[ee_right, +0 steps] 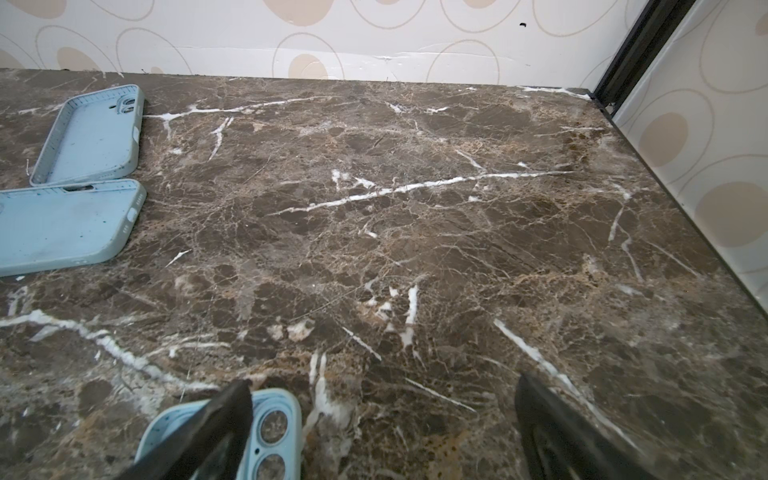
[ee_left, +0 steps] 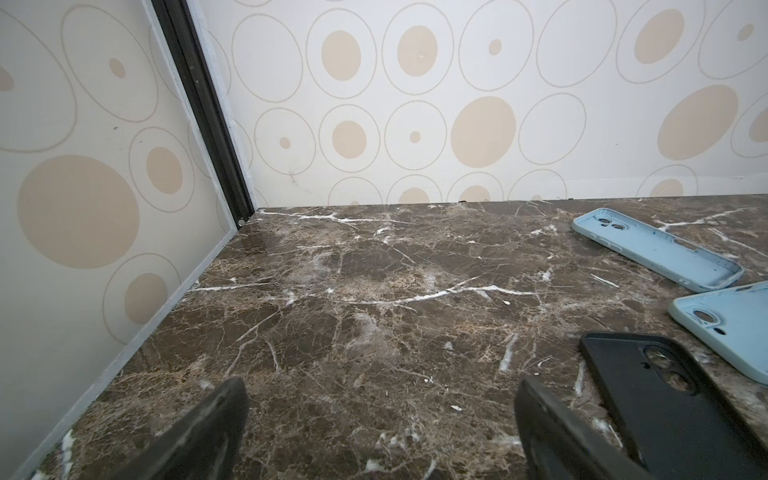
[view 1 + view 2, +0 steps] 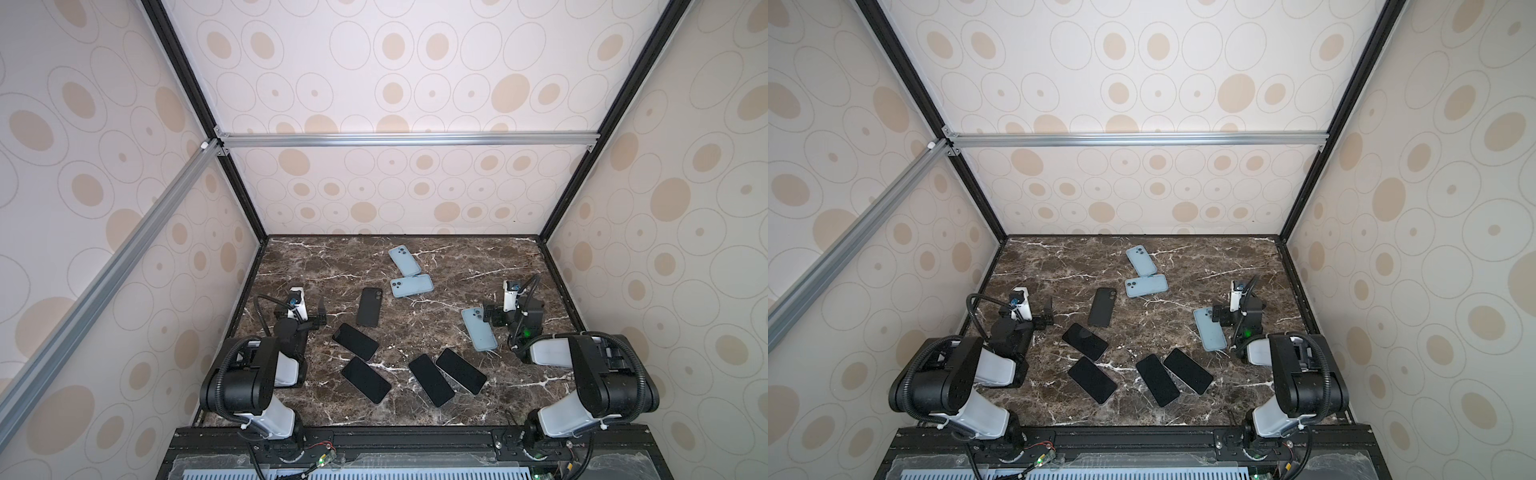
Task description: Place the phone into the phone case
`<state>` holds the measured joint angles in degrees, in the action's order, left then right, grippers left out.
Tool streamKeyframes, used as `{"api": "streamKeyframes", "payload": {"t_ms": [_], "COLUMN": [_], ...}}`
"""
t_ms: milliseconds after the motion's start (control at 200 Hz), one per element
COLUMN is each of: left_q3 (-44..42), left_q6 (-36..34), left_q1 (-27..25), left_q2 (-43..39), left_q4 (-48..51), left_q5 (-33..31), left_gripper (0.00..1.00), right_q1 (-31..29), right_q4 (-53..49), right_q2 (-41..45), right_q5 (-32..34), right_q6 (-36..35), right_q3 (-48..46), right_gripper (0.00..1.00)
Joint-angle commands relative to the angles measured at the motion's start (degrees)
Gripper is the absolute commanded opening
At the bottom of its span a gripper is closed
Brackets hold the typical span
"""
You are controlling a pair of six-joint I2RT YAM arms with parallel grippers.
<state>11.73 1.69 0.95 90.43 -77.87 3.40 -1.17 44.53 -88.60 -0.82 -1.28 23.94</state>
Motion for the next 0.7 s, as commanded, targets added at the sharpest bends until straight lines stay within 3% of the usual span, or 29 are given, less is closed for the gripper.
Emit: {"api": "streamKeyframes", "payload": {"t_ms": [0, 380, 435, 515, 570, 625, 695], "left_q3": [1.02, 0.93, 0.4, -0.93, 0.56, 3.91, 9.71], "left_q6": [-1.04, -0.99, -0.01, 0.77, 0.41, 2.44, 5.46], "left_q1": [-0.18, -0.17, -0.17, -0.25, -1.27, -3.21, -5.05], "left_q2": [0.19, 0.14, -0.61, -6.74, -14.37, -21.27, -27.39], "left_q4": [-0.35, -0.44, -0.98, 1.34, 10.19, 20.05, 30.1], "left_q5": [0.29, 0.29, -1.93, -5.04, -6.57, -10.28, -9.14], "left_gripper": [0.99, 0.99, 0.98, 0.96, 0.94, 0.93, 0.89], "right_q1": [-0.09, -0.11, -0.05, -0.15, -0.11, -0.15, -0.24], "right_q4": [0.08, 0.26, 1.87, -11.46, -23.85, -32.86, -42.61], "right_q2": [0.6, 0.65, 1.63, 9.46, 15.21, 19.4, 23.41], "right_q5": [0.29, 0.35, 0.81, 1.44, 1.92, -1.28, -7.43], "right_q6": [-0.03, 0.1, 0.32, 0.64, 2.83, 4.03, 6.71], "right_q3": [0.62, 0.47, 0.15, 3.47, 8.01, 12.17, 17.12], "right_gripper": [1.0, 1.0, 1.0, 1.0, 0.98, 0.96, 0.94]}}
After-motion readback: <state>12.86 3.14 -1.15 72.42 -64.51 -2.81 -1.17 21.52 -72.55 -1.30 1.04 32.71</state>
